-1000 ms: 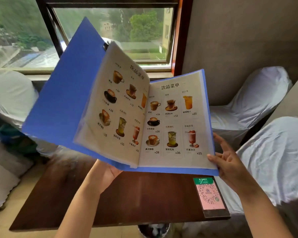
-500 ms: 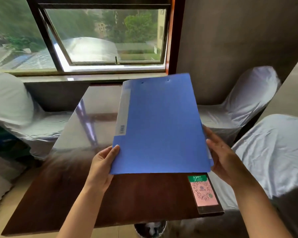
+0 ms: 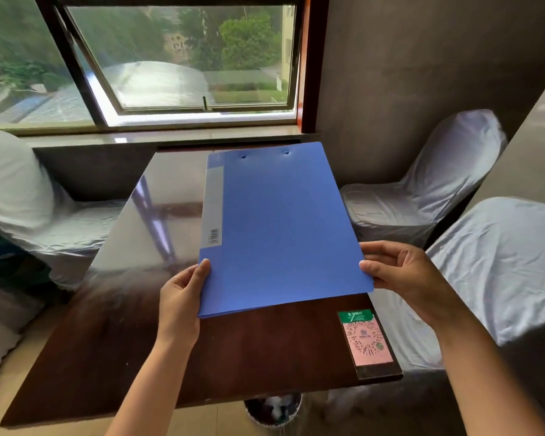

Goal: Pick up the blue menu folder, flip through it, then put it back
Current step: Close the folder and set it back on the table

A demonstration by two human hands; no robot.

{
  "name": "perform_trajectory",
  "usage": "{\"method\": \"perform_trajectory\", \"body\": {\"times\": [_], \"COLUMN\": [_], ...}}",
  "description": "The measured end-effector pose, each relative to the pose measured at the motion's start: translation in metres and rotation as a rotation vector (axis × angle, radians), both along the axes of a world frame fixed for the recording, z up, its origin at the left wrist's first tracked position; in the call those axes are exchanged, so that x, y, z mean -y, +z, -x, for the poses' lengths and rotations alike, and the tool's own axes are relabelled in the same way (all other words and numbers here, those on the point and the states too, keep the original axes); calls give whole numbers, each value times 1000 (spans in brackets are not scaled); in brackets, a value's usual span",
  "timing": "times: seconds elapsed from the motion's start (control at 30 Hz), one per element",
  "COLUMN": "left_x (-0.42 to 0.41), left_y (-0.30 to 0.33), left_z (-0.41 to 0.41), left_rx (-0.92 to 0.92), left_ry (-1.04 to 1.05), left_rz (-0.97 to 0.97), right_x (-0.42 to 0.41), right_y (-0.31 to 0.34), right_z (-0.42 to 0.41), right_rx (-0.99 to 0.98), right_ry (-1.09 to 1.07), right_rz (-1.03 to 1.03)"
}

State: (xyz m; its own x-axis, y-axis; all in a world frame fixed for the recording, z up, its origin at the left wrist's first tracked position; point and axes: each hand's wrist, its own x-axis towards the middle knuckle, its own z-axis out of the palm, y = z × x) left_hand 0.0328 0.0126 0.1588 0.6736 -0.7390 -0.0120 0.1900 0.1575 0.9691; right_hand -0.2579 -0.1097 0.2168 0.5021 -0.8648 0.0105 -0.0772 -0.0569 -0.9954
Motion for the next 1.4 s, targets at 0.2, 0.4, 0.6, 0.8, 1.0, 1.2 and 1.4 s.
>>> {"method": "perform_trajectory", "body": {"times": [0.2, 0.4, 0.6, 0.8, 1.0, 1.2, 1.4], "left_x": [0, -5, -9, 0, 6, 7, 5], "left_y": [-28, -93, -158, -183, -178, -181, -184], "left_z": [9, 18, 19, 17, 7, 8, 9], "left_rx": [163, 320, 491, 560, 607, 730, 650], "left_ry": [9, -54, -114, -199, -252, -259, -221], "left_rz": [-147, -424, -671, -784, -824, -844, -873], "right_x": [2, -5, -10, -12, -11, -13, -19], "right_y": [-34, -109, -180, -212, -217, -224, -226], "right_z": [1, -3, -7, -13, -18, -20, -18], "right_rx": [-186, -437, -649, -774, -888, -950, -1022], "right_ry": [-77, -163, -182, -203, -160, -125, -110], "right_rz": [-10, -50, -101, -88, 57, 127, 175]}}
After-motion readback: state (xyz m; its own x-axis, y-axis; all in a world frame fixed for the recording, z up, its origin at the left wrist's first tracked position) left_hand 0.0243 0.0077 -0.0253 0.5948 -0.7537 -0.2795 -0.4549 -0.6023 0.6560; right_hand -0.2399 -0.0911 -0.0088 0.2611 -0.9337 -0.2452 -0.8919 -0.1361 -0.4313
